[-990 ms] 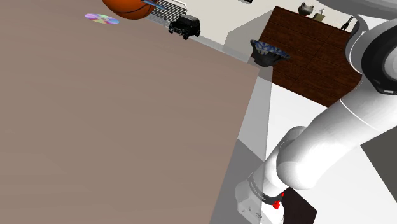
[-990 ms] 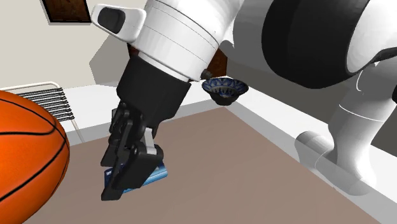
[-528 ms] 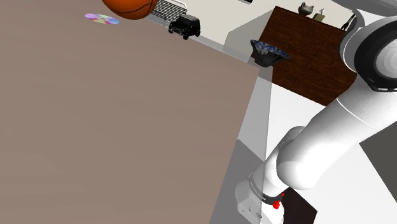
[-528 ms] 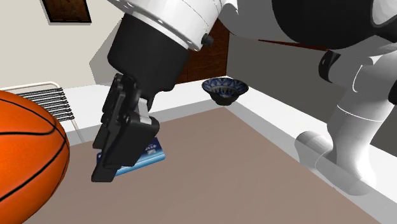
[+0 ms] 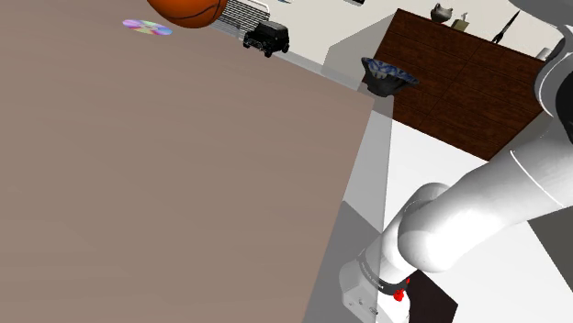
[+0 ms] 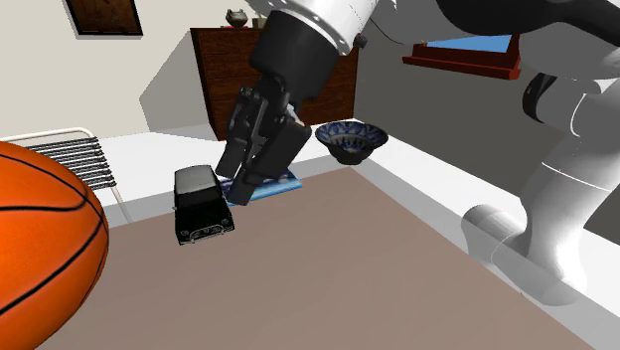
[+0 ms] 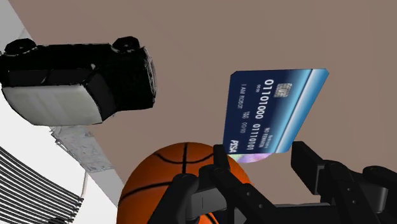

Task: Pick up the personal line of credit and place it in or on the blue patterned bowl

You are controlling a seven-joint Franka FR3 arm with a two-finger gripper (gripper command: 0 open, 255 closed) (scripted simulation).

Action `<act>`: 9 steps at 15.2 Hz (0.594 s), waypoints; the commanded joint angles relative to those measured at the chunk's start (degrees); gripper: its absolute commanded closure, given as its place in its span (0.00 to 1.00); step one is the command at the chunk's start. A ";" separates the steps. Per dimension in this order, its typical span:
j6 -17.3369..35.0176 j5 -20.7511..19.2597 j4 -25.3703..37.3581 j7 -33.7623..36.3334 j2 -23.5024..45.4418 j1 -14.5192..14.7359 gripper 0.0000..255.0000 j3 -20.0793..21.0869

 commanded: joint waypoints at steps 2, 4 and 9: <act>-0.90 1.24 -3.66 -3.68 -4.04 -0.76 1.00 -2.68; -1.81 1.77 -5.52 -6.01 -6.43 -1.25 1.00 -4.52; -4.59 2.38 -8.86 -11.70 -11.55 -2.47 1.00 -9.32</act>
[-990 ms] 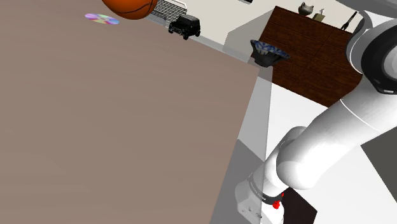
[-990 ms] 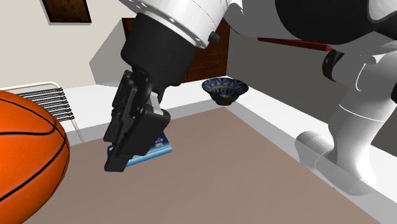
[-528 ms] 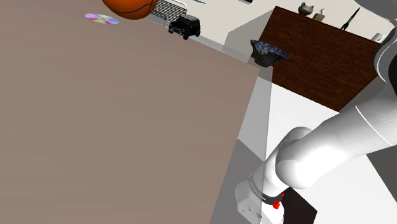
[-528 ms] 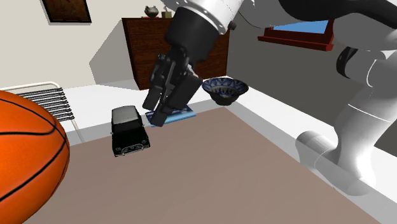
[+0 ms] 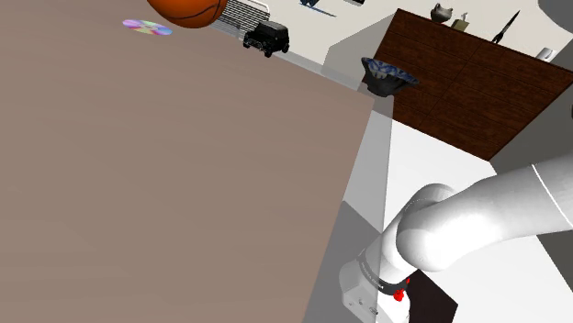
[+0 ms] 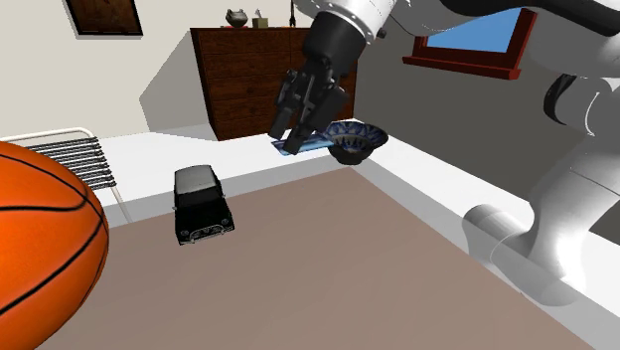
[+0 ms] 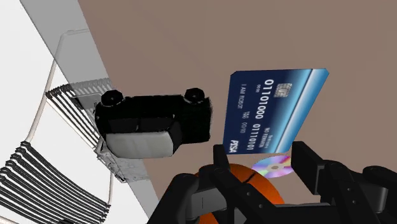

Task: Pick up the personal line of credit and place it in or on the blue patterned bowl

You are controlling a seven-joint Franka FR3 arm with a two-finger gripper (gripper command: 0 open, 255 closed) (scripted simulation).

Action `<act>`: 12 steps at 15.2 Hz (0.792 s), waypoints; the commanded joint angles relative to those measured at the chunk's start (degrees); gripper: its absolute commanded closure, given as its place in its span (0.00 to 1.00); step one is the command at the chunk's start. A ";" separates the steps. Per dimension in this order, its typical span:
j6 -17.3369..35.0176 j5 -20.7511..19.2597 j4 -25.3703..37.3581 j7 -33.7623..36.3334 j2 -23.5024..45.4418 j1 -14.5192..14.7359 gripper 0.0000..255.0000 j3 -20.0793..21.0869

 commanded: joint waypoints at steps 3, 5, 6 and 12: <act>-2.56 0.03 -2.02 -4.46 -3.71 -1.00 1.00 -3.88; -3.96 -0.10 -2.43 -6.71 -5.09 -1.50 1.00 -5.94; -4.68 -0.20 -2.53 -7.82 -5.71 -1.73 1.00 -7.00; -9.31 -1.09 -1.70 -14.62 -8.21 -2.97 1.00 -13.66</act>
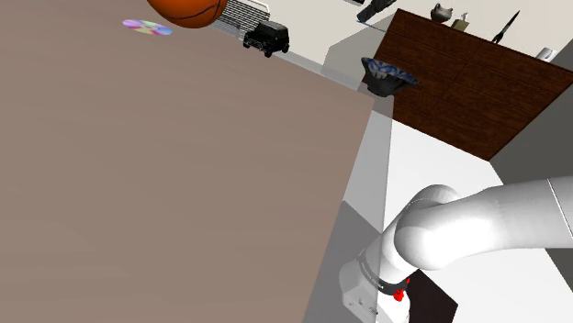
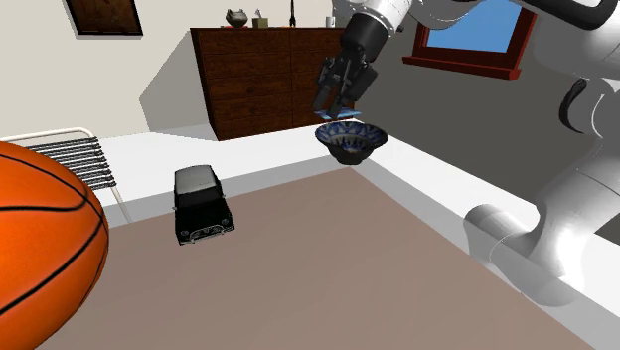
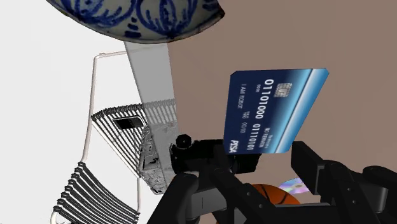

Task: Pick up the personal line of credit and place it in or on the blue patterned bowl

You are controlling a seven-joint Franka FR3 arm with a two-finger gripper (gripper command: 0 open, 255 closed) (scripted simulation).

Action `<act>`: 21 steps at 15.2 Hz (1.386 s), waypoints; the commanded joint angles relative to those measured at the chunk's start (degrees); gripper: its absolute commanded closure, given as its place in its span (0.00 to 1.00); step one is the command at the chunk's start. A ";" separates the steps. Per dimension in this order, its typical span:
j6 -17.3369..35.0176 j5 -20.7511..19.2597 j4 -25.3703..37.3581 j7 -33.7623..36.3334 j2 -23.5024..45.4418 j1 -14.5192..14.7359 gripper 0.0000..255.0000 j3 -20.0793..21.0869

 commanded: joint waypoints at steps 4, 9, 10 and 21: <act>-4.29 -0.80 2.80 -5.93 -0.39 -0.60 1.00 -6.13; -8.41 -1.46 6.60 -11.66 0.24 -0.65 1.00 -12.43; -7.69 -1.61 5.40 -11.79 -0.24 -0.84 1.00 -12.34; -0.20 -2.86 -6.69 -13.53 -4.65 -2.92 1.00 -11.90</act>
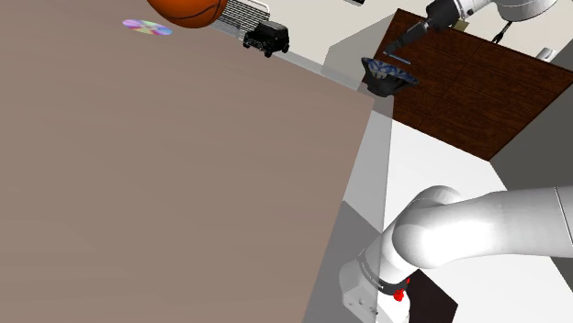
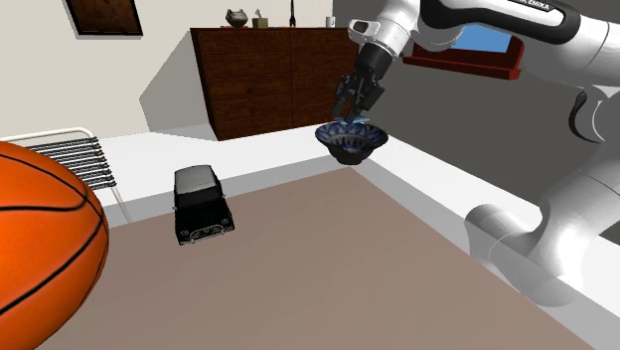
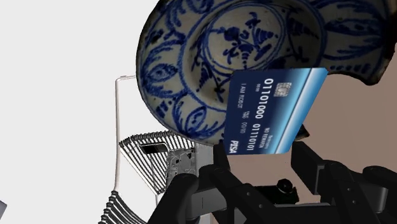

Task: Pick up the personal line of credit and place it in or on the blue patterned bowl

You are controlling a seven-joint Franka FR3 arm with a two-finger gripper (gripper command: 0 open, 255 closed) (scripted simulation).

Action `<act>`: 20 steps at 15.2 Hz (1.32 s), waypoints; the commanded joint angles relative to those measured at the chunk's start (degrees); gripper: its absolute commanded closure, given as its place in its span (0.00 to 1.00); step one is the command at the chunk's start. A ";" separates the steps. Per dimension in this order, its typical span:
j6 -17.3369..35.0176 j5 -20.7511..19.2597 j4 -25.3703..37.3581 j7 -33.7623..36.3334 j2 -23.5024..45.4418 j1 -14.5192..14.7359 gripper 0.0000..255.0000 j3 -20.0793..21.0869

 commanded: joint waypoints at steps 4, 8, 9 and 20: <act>3.26 -0.50 -5.15 -0.84 -1.79 -0.89 1.00 -0.02; 3.67 -0.55 -5.77 -0.96 -1.98 -0.99 1.00 -0.05; 3.67 -0.55 -5.77 -0.96 -1.98 -0.99 1.00 -0.05; -0.17 -0.74 -1.95 -0.87 -1.99 -1.00 0.00 -0.39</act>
